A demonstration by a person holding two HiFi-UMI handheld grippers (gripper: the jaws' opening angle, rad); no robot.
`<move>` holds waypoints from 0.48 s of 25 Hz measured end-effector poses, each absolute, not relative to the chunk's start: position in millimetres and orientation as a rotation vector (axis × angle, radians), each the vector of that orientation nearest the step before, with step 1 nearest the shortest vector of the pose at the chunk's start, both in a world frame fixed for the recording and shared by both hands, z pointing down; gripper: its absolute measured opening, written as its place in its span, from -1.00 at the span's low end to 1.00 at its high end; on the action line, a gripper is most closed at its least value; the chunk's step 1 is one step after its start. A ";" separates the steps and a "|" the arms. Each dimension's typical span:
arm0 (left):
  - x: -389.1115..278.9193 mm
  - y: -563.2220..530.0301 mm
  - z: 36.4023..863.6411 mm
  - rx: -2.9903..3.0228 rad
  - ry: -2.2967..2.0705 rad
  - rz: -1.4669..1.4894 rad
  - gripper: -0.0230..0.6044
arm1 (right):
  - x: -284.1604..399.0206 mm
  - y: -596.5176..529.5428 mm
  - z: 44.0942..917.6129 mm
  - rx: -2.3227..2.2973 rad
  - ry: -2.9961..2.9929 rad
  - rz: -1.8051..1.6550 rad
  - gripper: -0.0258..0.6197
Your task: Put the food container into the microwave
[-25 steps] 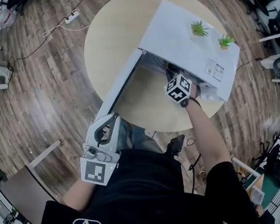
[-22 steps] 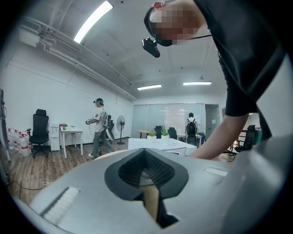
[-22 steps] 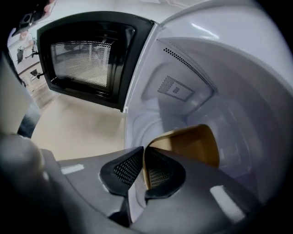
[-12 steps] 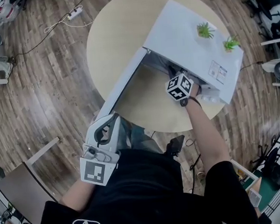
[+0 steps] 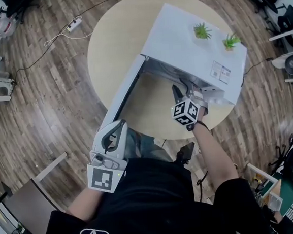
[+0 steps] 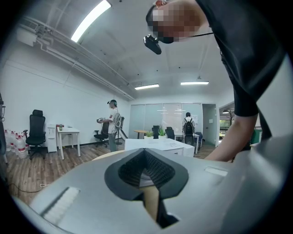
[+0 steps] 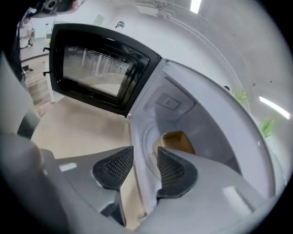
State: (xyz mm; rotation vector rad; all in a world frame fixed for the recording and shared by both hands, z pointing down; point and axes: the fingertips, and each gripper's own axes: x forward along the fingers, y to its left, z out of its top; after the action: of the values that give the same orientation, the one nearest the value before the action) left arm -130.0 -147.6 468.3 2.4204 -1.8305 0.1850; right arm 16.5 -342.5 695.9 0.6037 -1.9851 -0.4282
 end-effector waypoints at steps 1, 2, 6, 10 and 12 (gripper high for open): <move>-128.0 -149.4 468.1 2.421 -1.821 0.188 -0.93 | 20.8 -329.9 694.2 0.594 -2.000 -0.401 -0.40; -125.6 -151.2 468.4 2.420 -1.810 0.194 -0.93 | 26.1 -316.2 693.1 0.579 -2.014 -0.361 -0.40; -110.7 -160.6 462.2 2.434 -1.771 0.194 -0.93 | 51.4 -254.6 687.3 0.505 -2.060 -0.169 -0.63; -92.8 -177.0 445.4 2.501 -1.723 0.169 -0.93 | 69.2 -207.3 656.7 0.509 -2.136 -0.014 -0.82; -83.5 -186.6 434.7 2.543 -1.698 0.146 -0.93 | 76.3 -196.6 633.1 0.564 -2.185 0.056 -0.86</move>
State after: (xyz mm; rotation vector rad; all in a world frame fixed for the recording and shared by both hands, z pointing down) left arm -83.5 -186.6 434.7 2.5432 -1.6978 0.1455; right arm 76.3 -196.6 633.1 0.5637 -2.1850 0.0557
